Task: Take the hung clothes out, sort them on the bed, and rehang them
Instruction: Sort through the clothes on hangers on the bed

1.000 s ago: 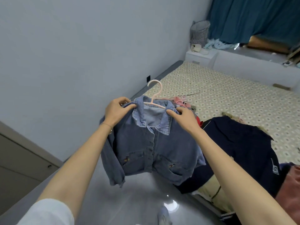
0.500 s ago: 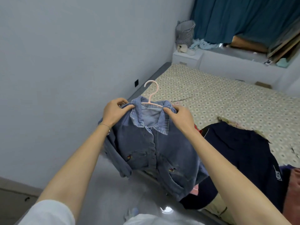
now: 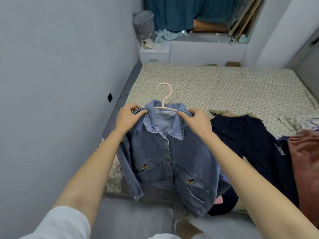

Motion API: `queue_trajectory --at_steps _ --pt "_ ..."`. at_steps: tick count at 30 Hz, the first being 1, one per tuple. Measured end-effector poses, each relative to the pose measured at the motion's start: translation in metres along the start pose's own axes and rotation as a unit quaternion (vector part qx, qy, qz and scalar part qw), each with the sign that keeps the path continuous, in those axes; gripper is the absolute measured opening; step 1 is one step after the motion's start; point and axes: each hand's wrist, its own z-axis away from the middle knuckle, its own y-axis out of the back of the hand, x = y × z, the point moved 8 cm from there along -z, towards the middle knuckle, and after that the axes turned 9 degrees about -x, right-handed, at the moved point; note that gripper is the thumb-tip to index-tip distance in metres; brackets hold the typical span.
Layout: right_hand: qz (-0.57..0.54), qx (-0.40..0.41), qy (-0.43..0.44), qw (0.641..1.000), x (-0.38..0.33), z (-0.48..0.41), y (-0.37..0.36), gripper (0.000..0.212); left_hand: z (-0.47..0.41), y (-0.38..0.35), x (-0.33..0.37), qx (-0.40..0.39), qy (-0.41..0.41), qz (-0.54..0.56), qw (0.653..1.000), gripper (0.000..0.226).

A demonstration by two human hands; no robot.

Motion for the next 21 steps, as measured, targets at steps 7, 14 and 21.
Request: queue_trajectory --at_steps 7,14,21 --pt "-0.025 -0.043 -0.002 0.999 0.045 -0.110 -0.046 0.055 -0.080 -0.047 -0.050 -0.007 0.044 0.008 0.999 0.020" --pt "-0.055 -0.111 -0.009 0.992 0.081 -0.221 -0.112 0.051 -0.144 -0.076 -0.135 0.010 0.118 0.009 0.993 0.020" --pt "-0.037 -0.125 -0.078 0.988 0.139 -0.303 -0.180 0.048 -0.206 -0.125 -0.215 -0.025 0.163 0.037 0.986 0.013"
